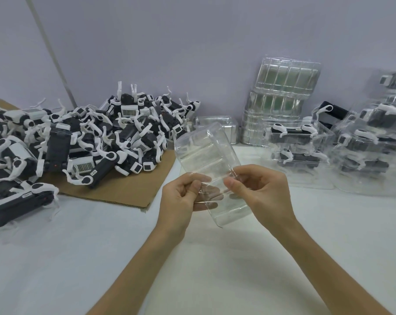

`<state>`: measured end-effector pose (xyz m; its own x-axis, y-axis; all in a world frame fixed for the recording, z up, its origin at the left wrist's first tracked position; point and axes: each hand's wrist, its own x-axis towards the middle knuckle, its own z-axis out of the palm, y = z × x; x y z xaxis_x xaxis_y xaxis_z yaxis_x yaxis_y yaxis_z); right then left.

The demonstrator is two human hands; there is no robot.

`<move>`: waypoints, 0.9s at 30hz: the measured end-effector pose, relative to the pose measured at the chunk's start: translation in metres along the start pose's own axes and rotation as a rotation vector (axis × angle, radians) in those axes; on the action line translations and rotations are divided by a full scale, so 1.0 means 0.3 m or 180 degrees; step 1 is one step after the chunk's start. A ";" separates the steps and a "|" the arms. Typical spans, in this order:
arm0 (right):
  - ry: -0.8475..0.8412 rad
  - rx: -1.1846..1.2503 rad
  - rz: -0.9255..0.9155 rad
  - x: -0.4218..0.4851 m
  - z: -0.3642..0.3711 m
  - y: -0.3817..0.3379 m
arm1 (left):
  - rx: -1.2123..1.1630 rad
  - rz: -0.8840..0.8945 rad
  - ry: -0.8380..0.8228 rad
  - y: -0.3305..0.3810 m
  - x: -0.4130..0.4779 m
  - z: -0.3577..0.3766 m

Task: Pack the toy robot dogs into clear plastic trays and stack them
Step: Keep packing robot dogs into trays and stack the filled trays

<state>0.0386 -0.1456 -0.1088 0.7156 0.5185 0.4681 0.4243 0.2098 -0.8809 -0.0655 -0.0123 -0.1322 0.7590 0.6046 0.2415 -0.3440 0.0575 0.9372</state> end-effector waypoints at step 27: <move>-0.0498 -0.0503 -0.0059 -0.024 -0.004 -0.019 | -0.0989 -0.0545 -0.1189 -0.010 -0.003 -0.031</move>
<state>0.0317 -0.1516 -0.1071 0.6172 0.6407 0.4566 0.5270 0.0942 -0.8446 -0.0702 -0.0056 -0.1375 0.9451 0.2439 0.2176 -0.3023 0.3985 0.8659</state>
